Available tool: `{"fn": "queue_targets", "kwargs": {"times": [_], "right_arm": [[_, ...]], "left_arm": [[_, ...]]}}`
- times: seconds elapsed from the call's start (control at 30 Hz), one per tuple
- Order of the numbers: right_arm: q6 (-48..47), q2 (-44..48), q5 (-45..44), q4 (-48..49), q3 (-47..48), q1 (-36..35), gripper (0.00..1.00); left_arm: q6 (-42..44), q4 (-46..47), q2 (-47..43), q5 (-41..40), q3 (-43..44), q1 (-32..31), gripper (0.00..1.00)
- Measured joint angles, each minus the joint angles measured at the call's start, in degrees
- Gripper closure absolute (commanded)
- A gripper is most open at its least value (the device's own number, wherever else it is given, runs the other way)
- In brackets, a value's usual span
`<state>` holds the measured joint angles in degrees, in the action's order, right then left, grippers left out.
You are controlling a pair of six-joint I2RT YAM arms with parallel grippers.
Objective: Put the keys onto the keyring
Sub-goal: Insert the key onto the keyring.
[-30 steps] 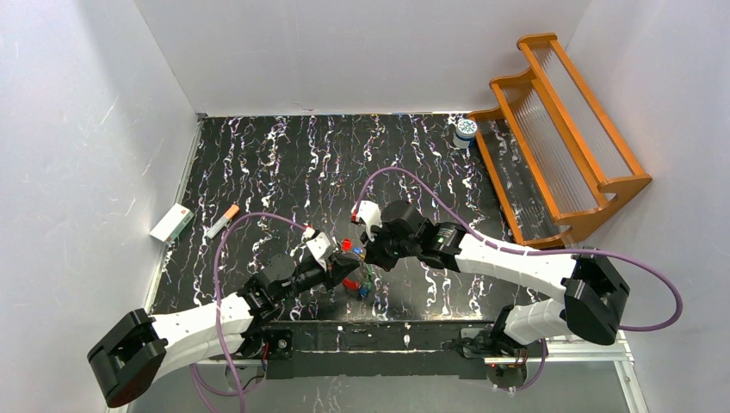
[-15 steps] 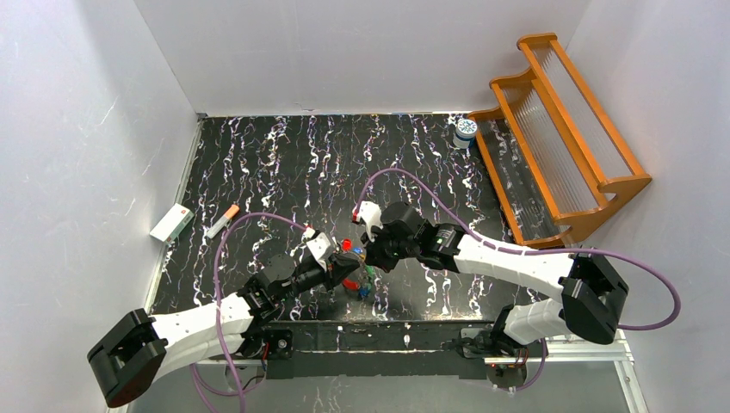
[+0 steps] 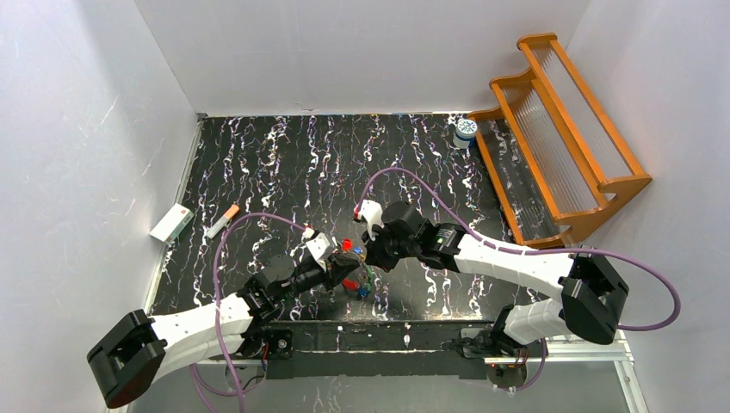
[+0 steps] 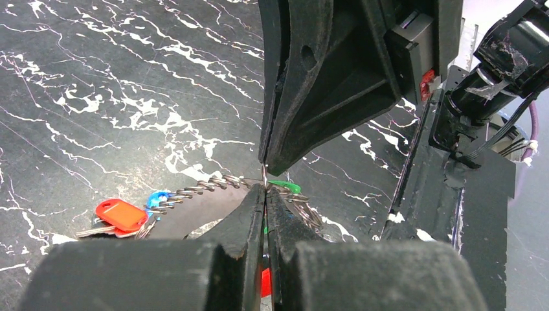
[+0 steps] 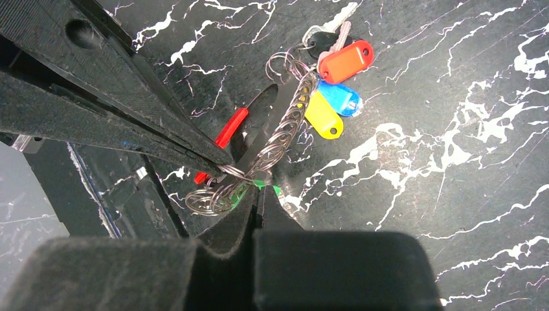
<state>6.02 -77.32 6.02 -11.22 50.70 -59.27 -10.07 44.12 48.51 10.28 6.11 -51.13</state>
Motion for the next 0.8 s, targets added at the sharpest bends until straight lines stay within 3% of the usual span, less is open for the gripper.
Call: {"fn": "queue_targets", "kwargs": {"times": [0.5, 0.53, 0.67, 0.8], "right_arm": [[0.1, 0.8, 0.2, 0.7, -0.7, 0.4, 0.99], [0.1, 0.8, 0.2, 0.7, -0.7, 0.4, 0.95], [-0.3, 1.0, 0.6, 0.9, -0.9, 0.5, 0.61], [-1.7, 2.3, 1.2, 0.9, -2.7, 1.1, 0.43]], "left_arm": [[0.0, 0.2, -0.1, -0.7, 0.0, 0.0, 1.0], [0.0, 0.2, -0.1, -0.7, 0.0, 0.0, 1.0], [0.0, 0.3, -0.3, -0.7, -0.1, 0.0, 1.0], [0.0, 0.5, -0.5, -0.9, -0.1, 0.0, 1.0]]}}
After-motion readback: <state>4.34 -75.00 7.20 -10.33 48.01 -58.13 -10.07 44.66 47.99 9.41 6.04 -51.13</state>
